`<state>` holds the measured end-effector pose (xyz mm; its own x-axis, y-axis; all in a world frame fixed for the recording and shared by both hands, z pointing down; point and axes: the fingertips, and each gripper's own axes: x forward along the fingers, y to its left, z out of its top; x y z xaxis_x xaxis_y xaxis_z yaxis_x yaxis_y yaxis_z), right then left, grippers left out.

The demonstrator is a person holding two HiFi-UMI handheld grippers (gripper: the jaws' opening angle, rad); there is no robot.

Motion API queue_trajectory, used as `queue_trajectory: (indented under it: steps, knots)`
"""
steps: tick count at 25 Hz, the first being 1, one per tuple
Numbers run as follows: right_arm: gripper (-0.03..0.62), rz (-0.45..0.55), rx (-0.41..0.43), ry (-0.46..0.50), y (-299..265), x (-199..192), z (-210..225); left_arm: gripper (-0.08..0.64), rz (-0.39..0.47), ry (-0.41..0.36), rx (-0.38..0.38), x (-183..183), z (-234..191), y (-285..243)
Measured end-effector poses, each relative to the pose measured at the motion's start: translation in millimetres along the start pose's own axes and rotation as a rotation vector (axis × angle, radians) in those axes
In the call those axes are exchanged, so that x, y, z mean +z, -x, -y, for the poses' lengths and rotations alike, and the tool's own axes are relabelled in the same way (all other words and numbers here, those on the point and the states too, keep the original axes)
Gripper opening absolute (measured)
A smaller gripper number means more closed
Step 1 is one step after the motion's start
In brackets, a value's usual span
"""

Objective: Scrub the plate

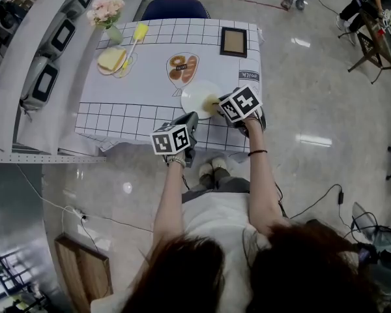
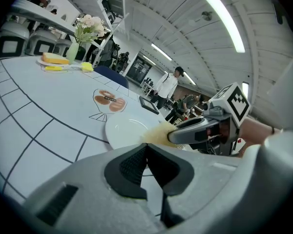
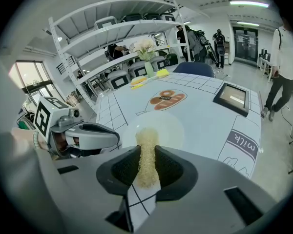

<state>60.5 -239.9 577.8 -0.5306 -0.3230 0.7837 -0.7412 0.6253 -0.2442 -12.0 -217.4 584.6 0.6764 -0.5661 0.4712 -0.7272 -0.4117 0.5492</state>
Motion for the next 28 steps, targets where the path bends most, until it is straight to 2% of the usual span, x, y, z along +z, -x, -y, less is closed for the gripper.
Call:
queue_trajectory:
  steps: [28]
  knots:
    - [0.080, -0.089, 0.124, 0.103, -28.1, 9.9, -47.0, 0.011, 0.044, 0.050, 0.062, -2.1, -25.4, 23.2]
